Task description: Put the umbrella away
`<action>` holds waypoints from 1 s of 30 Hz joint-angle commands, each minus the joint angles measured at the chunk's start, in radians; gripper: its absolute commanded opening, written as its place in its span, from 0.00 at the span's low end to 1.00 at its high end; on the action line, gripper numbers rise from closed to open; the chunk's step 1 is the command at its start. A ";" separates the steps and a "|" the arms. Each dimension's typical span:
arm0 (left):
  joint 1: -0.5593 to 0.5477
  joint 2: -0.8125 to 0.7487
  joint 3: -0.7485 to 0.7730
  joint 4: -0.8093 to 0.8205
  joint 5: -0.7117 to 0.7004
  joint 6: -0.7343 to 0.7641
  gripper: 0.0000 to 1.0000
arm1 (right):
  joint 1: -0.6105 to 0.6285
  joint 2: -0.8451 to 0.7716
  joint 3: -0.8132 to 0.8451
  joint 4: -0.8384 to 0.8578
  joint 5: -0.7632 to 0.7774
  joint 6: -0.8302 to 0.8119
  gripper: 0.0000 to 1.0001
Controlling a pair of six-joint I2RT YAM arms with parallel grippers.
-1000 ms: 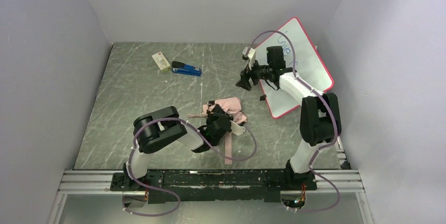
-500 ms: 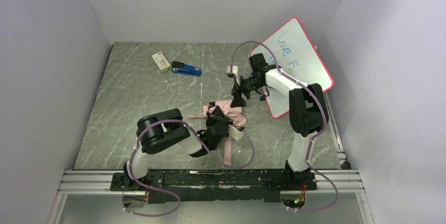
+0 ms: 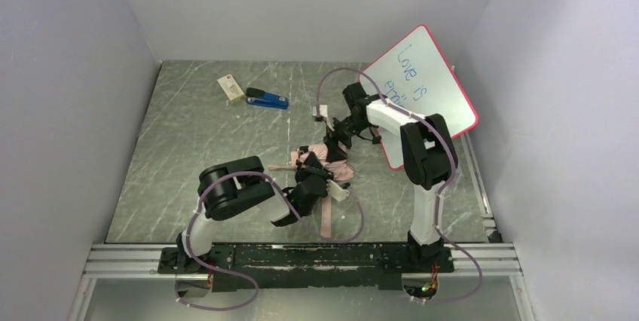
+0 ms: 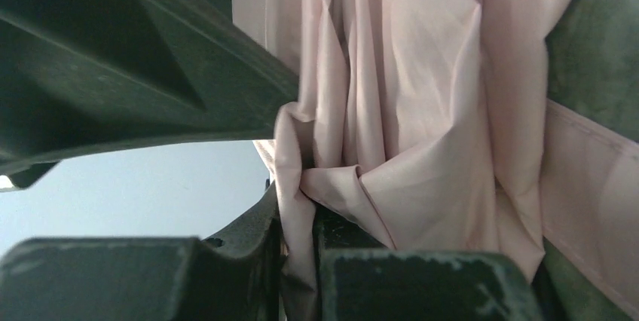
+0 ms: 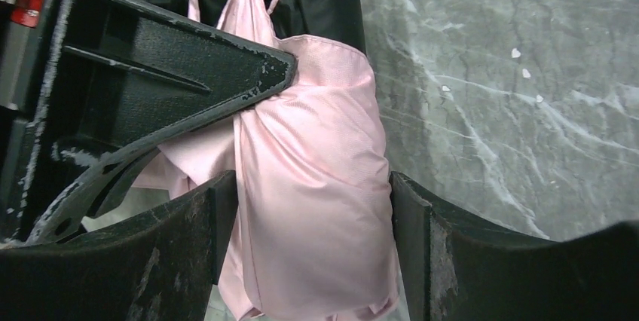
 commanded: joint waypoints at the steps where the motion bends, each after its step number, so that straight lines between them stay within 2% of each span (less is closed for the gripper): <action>1: -0.027 0.053 -0.037 -0.125 0.059 -0.012 0.05 | 0.026 0.037 -0.014 -0.036 0.068 -0.014 0.75; 3: -0.028 0.053 -0.039 -0.124 0.060 -0.014 0.05 | 0.032 0.060 -0.006 -0.054 0.082 -0.019 0.71; 6: -0.027 0.052 -0.037 -0.120 0.059 -0.022 0.05 | 0.034 0.083 0.001 -0.056 0.090 -0.005 0.58; 8: -0.026 0.043 -0.035 -0.120 0.060 -0.042 0.05 | 0.034 0.080 -0.016 -0.009 0.117 0.032 0.46; 12: -0.009 -0.006 -0.005 -0.178 0.065 -0.128 0.08 | 0.036 0.049 -0.069 0.085 0.169 0.089 0.35; 13: -0.002 -0.024 0.006 -0.197 0.066 -0.161 0.12 | 0.036 0.041 -0.081 0.104 0.175 0.098 0.30; 17: 0.021 -0.113 0.028 -0.268 0.080 -0.234 0.37 | 0.036 0.015 -0.123 0.164 0.201 0.122 0.19; 20: 0.034 -0.193 0.023 -0.324 0.094 -0.273 0.67 | 0.036 0.004 -0.145 0.193 0.239 0.128 0.16; 22: 0.045 -0.253 0.015 -0.362 0.096 -0.309 0.79 | 0.036 -0.002 -0.155 0.211 0.254 0.132 0.14; 24: 0.066 -0.322 -0.014 -0.386 0.099 -0.371 0.83 | 0.035 -0.012 -0.170 0.241 0.267 0.142 0.14; 27: 0.095 -0.449 -0.057 -0.534 0.138 -0.507 0.83 | 0.036 -0.027 -0.185 0.276 0.273 0.157 0.14; 30: 0.131 -0.559 -0.106 -0.626 0.154 -0.561 0.83 | 0.036 -0.038 -0.204 0.305 0.288 0.164 0.14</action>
